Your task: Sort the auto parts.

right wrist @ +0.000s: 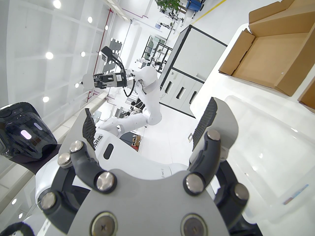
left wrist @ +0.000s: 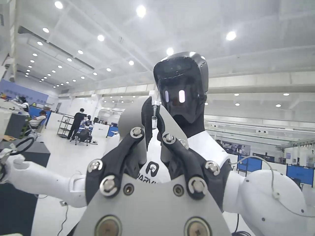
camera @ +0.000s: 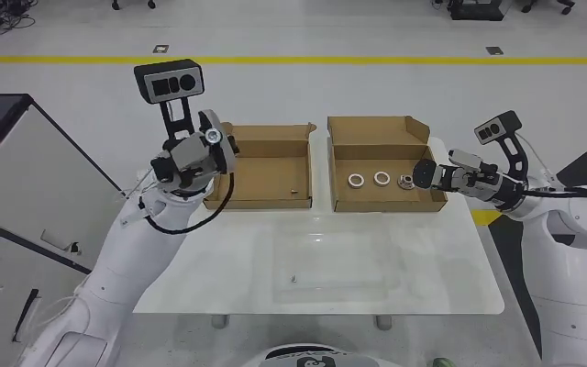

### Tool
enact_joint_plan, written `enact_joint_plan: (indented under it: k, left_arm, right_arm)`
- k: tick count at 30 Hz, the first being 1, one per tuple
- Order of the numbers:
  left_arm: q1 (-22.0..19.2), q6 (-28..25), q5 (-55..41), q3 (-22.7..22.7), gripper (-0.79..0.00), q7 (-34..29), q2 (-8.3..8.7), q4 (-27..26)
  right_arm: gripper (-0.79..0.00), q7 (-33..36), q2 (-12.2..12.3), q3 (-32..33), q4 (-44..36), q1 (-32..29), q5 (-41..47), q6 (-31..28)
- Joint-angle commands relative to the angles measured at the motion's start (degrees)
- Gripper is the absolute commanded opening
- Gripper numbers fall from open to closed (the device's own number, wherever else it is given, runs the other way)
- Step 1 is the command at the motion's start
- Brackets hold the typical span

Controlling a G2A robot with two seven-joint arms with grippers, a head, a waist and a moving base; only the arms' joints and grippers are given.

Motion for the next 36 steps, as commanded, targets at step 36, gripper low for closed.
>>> enact_joint_plan:
  k: [36]
  left_arm:
    - [2.2, 10.1, 17.8, -7.7, -0.785, 1.4, -0.76, -1.4]
  right_arm:
    - [0.000, 0.0, 0.0, 0.0, 0.0, 0.0, 0.0, 0.0]
